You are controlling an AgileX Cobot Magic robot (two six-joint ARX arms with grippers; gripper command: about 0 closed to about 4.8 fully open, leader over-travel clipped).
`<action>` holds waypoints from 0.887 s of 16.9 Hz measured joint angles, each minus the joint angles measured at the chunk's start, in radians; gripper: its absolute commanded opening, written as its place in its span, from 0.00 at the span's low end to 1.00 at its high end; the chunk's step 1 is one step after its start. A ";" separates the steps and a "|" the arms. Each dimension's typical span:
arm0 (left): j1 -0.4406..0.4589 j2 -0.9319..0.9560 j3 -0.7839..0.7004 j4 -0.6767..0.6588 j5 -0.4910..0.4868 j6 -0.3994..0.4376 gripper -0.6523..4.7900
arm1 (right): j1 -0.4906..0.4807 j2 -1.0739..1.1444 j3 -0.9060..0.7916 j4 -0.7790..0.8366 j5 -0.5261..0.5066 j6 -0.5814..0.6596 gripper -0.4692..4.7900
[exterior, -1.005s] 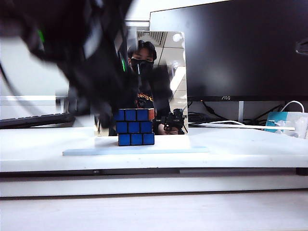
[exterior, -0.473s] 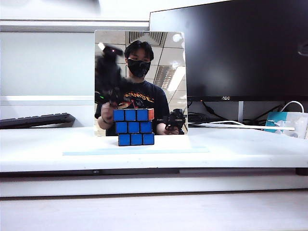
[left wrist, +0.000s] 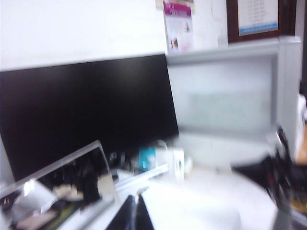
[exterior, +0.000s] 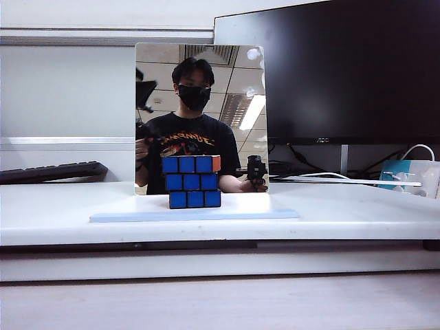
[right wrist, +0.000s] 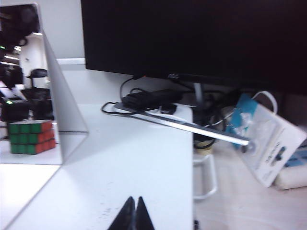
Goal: Move the the Rubik's Cube near the mirror.
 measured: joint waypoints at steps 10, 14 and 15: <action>0.000 -0.117 0.000 -0.203 -0.025 0.003 0.11 | 0.000 0.000 0.000 -0.001 0.020 -0.053 0.09; 0.000 -0.117 0.000 -0.203 -0.025 0.003 0.11 | 0.000 0.000 0.000 -0.001 0.020 -0.052 0.09; 0.000 -0.117 0.000 -0.203 -0.025 0.003 0.11 | 0.000 0.000 0.000 -0.001 0.021 -0.052 0.09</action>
